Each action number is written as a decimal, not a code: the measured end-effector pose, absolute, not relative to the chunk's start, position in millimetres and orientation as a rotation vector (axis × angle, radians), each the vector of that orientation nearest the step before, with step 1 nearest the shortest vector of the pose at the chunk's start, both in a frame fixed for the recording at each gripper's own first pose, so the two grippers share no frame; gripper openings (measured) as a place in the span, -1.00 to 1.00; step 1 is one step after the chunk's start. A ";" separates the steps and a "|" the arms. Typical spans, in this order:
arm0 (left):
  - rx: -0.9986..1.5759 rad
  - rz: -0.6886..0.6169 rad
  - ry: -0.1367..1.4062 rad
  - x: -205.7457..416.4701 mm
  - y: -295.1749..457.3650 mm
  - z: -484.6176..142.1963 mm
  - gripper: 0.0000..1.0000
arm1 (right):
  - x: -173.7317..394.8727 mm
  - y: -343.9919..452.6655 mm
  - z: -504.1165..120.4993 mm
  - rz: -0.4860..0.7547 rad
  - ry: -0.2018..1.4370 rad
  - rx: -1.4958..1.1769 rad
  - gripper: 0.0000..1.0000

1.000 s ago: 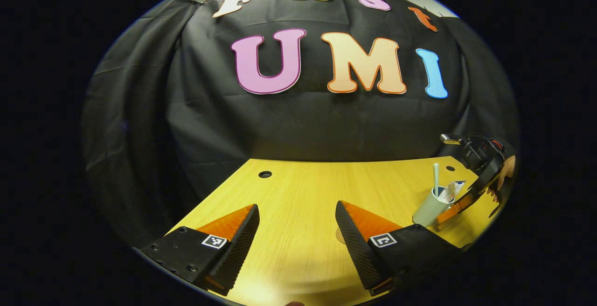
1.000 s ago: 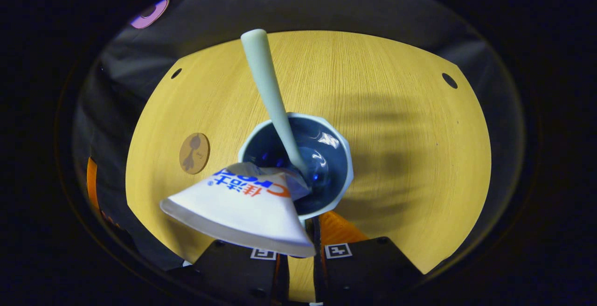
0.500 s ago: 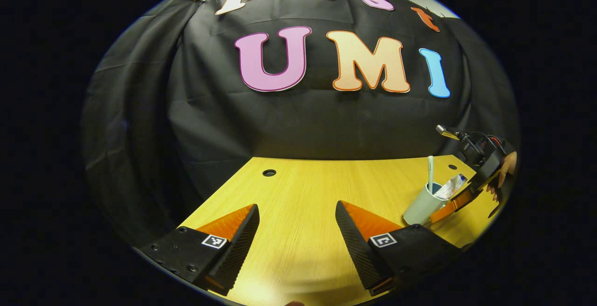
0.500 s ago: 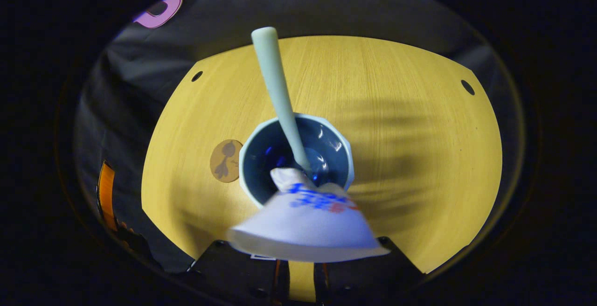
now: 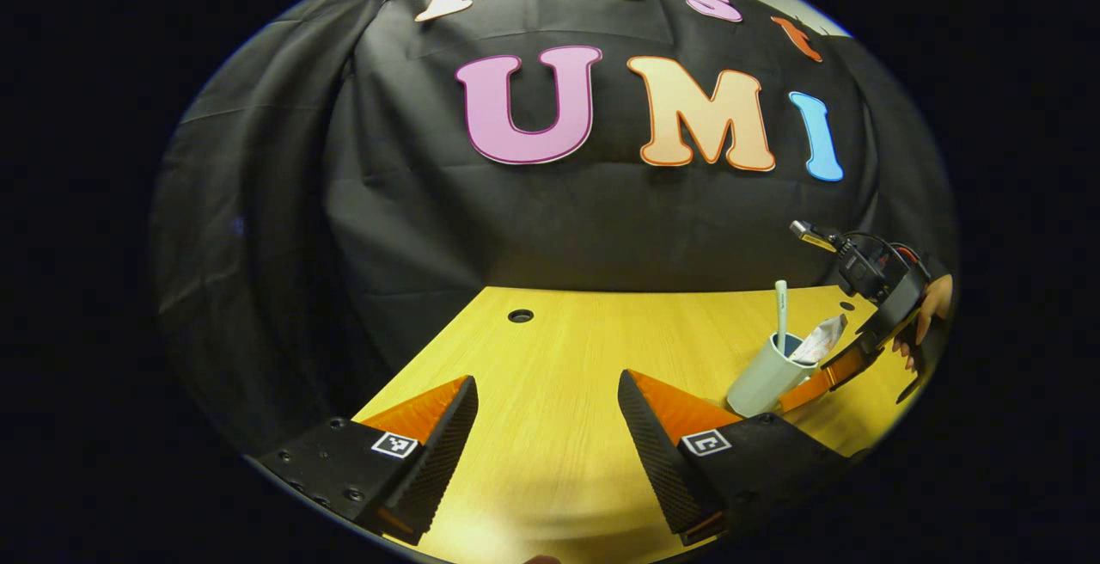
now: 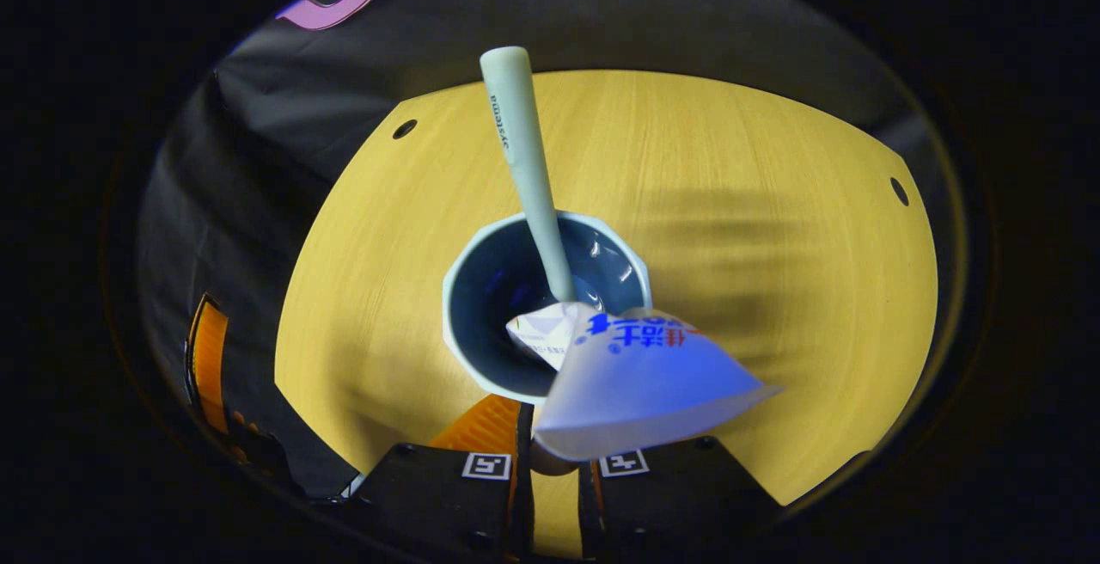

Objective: Put the toothbrush and toothpaste on the desktop into the cup, then pick up the cup and place it on the coaster on the desktop.

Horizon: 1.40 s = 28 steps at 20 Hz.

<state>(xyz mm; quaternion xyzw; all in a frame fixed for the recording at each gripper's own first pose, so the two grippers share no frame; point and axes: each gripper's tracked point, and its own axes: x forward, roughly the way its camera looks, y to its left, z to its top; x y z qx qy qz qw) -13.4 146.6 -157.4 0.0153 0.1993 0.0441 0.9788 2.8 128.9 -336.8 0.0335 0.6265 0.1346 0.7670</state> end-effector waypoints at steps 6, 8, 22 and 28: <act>0.022 0.109 0.412 -11.7 173.6 -164.4 0.89 | 6.8 166.7 -342.7 0.313 1.370 0.032 -0.55; 0.020 0.110 0.411 -8.7 176.9 -164.9 0.89 | 7.1 175.7 -346.6 0.312 1.381 0.008 -0.55; 0.015 0.025 0.390 4.8 129.3 -151.6 0.89 | -8.1 174.5 -317.7 0.396 1.257 -0.049 0.97; 0.000 -0.059 0.368 13.3 71.3 -133.5 0.89 | -7.3 129.2 -273.7 0.368 1.002 0.008 0.99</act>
